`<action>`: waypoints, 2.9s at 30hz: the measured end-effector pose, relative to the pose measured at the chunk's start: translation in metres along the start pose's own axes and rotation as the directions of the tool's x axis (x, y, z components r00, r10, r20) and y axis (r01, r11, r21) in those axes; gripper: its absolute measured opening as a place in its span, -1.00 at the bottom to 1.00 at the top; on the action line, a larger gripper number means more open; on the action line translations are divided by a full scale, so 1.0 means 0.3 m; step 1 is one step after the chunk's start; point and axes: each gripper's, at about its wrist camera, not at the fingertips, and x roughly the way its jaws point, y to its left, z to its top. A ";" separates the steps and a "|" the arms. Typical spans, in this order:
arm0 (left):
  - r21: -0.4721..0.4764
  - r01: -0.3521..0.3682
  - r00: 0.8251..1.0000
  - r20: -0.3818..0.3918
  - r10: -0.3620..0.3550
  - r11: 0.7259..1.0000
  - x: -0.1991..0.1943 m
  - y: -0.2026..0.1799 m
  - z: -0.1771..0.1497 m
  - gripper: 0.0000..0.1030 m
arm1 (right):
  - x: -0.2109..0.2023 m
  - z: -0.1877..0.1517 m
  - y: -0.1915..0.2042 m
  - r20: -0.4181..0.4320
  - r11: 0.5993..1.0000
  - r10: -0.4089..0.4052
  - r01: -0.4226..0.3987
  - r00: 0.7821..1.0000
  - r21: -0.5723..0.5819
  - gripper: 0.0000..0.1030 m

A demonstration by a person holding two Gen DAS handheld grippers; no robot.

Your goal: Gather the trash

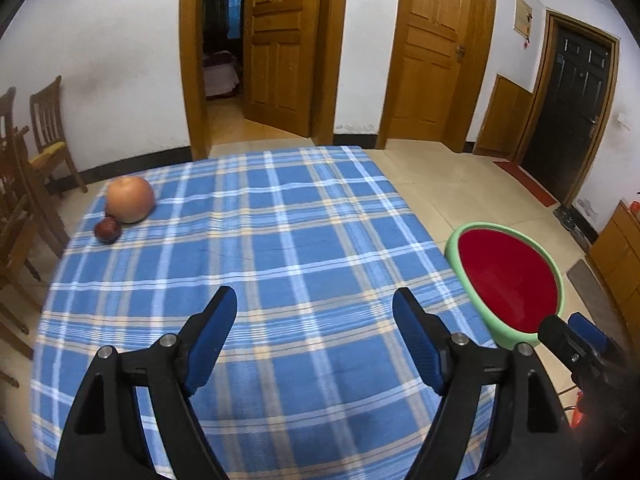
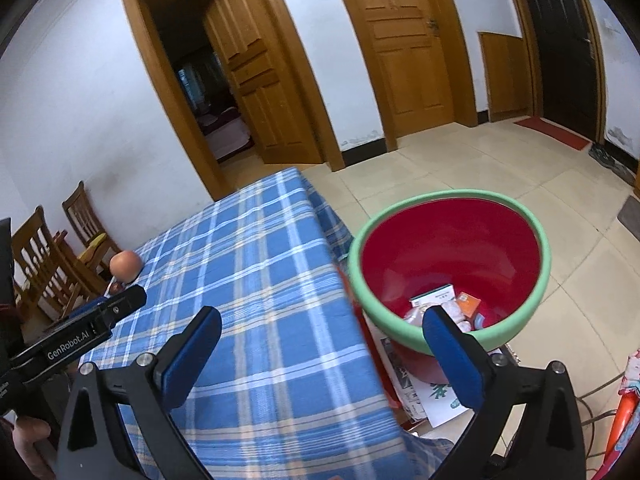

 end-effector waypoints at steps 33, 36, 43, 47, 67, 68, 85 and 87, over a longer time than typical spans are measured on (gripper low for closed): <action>-0.083 -0.102 0.993 0.048 0.106 0.991 -0.143 0.129 -0.088 0.57 | -0.073 -0.066 0.208 0.041 0.989 0.037 -0.031 0.998 -0.142 0.99; -0.093 -0.104 0.993 0.053 0.109 0.990 -0.148 0.135 -0.090 0.58 | -0.073 -0.066 0.210 0.039 0.989 0.037 -0.031 0.999 -0.142 0.99; -0.108 -0.104 0.992 0.057 0.111 0.989 -0.150 0.148 -0.091 0.57 | -0.073 -0.070 0.212 0.039 0.989 0.036 -0.030 0.999 -0.143 0.99; -0.107 -0.104 0.992 0.058 0.110 0.989 -0.150 0.148 -0.091 0.57 | -0.073 -0.070 0.213 0.038 0.989 0.036 -0.031 0.999 -0.143 0.99; -0.110 -0.105 0.992 0.056 0.111 0.988 -0.151 0.151 -0.092 0.57 | -0.073 -0.071 0.216 0.039 0.989 0.035 -0.029 0.999 -0.145 0.99; -0.109 -0.105 0.992 0.056 0.112 0.988 -0.151 0.152 -0.092 0.57 | -0.073 -0.071 0.216 0.039 0.989 0.035 -0.029 0.999 -0.145 0.99; -0.109 -0.103 0.992 0.057 0.110 0.989 -0.151 0.152 -0.093 0.57 | -0.073 -0.070 0.213 0.040 0.989 0.034 -0.028 0.999 -0.145 0.99; -0.108 -0.102 0.992 0.057 0.109 0.989 -0.151 0.153 -0.094 0.57 | -0.072 -0.070 0.214 0.040 0.989 0.033 -0.027 0.999 -0.144 0.99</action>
